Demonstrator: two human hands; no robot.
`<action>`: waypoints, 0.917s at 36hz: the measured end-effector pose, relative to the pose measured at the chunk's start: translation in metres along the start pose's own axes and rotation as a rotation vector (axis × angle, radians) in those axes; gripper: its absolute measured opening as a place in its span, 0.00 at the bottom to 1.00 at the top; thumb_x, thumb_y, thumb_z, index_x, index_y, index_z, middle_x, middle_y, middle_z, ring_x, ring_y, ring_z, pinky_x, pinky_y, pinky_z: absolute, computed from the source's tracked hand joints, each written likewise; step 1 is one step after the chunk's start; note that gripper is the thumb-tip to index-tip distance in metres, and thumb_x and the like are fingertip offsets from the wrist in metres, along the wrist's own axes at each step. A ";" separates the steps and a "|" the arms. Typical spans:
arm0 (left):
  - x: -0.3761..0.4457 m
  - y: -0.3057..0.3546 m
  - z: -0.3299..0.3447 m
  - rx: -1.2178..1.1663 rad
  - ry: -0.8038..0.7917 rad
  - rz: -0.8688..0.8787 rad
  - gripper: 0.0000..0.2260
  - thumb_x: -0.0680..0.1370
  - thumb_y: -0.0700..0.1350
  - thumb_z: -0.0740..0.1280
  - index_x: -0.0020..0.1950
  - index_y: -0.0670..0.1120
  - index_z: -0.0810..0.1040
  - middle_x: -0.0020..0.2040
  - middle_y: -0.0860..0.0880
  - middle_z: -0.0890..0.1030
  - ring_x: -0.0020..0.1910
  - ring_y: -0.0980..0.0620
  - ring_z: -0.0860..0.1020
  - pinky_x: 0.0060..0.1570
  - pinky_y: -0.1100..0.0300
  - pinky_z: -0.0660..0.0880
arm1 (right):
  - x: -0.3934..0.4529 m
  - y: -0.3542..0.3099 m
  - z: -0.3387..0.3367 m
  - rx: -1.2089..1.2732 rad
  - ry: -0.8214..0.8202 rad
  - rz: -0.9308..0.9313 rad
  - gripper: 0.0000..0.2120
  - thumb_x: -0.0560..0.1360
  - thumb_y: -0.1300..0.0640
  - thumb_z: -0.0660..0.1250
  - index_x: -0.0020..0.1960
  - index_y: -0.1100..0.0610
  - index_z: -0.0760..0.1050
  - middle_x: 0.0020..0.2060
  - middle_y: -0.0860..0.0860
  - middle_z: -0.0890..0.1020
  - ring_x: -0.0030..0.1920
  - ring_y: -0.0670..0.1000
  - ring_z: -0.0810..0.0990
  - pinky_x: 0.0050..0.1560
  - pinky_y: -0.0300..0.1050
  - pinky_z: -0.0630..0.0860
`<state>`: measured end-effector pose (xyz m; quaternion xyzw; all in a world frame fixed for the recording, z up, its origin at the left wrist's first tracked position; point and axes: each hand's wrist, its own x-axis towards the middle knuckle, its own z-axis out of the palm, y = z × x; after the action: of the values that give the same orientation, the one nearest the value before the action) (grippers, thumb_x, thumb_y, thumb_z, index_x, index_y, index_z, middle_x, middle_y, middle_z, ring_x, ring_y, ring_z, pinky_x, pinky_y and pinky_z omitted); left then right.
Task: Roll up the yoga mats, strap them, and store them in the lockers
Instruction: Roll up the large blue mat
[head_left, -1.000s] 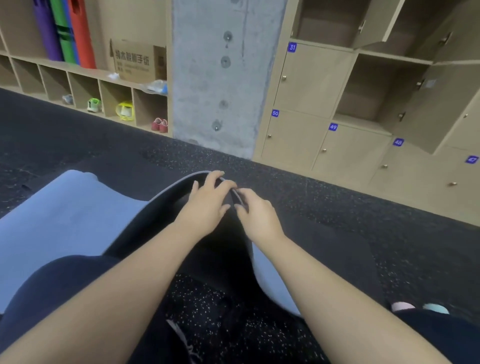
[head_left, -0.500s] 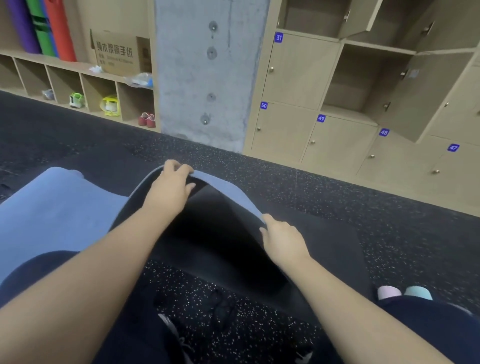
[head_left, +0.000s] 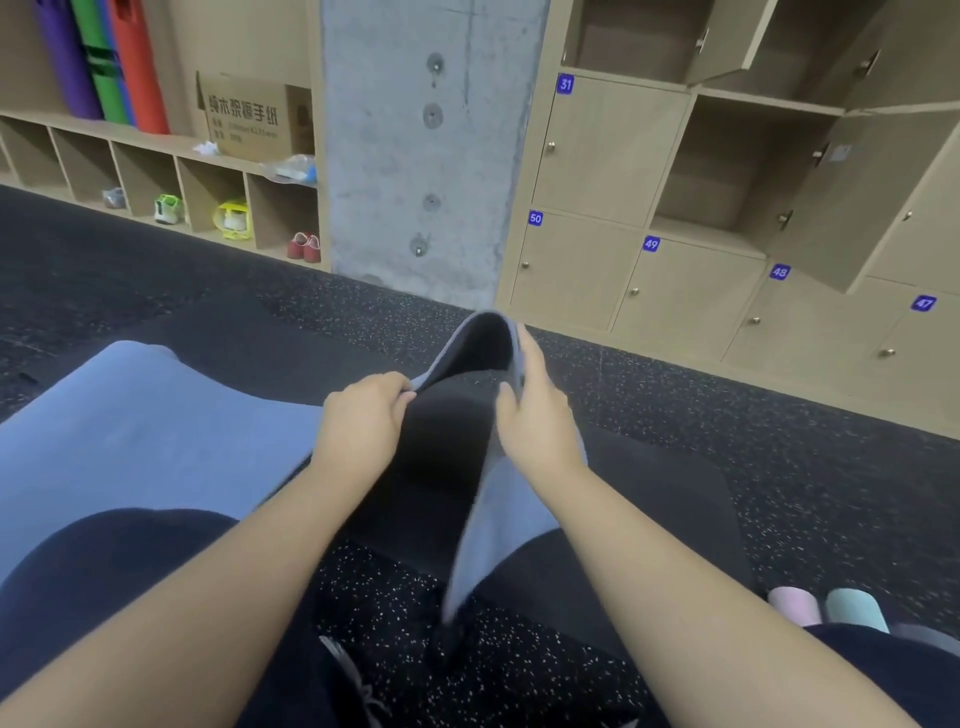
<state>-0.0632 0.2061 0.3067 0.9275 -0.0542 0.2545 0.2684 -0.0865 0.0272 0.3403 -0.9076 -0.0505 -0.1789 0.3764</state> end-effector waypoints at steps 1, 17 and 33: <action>-0.001 0.002 0.000 -0.017 0.018 0.010 0.07 0.80 0.45 0.63 0.51 0.45 0.80 0.46 0.46 0.82 0.47 0.41 0.79 0.48 0.49 0.73 | 0.003 -0.002 0.004 0.069 -0.002 -0.014 0.33 0.81 0.57 0.60 0.79 0.42 0.47 0.57 0.56 0.78 0.48 0.54 0.78 0.49 0.50 0.75; -0.034 -0.012 0.002 -0.170 -0.093 -0.145 0.09 0.81 0.45 0.60 0.56 0.47 0.80 0.50 0.49 0.82 0.49 0.47 0.77 0.41 0.59 0.63 | 0.026 -0.009 0.025 0.020 -0.195 -0.040 0.50 0.72 0.56 0.75 0.78 0.40 0.42 0.73 0.49 0.60 0.59 0.53 0.75 0.59 0.49 0.74; -0.043 -0.038 0.030 -0.280 -0.136 -0.098 0.21 0.77 0.31 0.56 0.66 0.48 0.75 0.60 0.51 0.78 0.60 0.51 0.75 0.57 0.63 0.68 | 0.019 -0.022 0.057 -1.046 0.031 -0.574 0.47 0.63 0.62 0.77 0.77 0.50 0.60 0.75 0.52 0.64 0.77 0.59 0.57 0.72 0.66 0.40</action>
<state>-0.0785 0.2210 0.2459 0.8977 -0.0616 0.1677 0.4028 -0.0570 0.0819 0.3247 -0.9198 -0.1935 -0.2878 -0.1833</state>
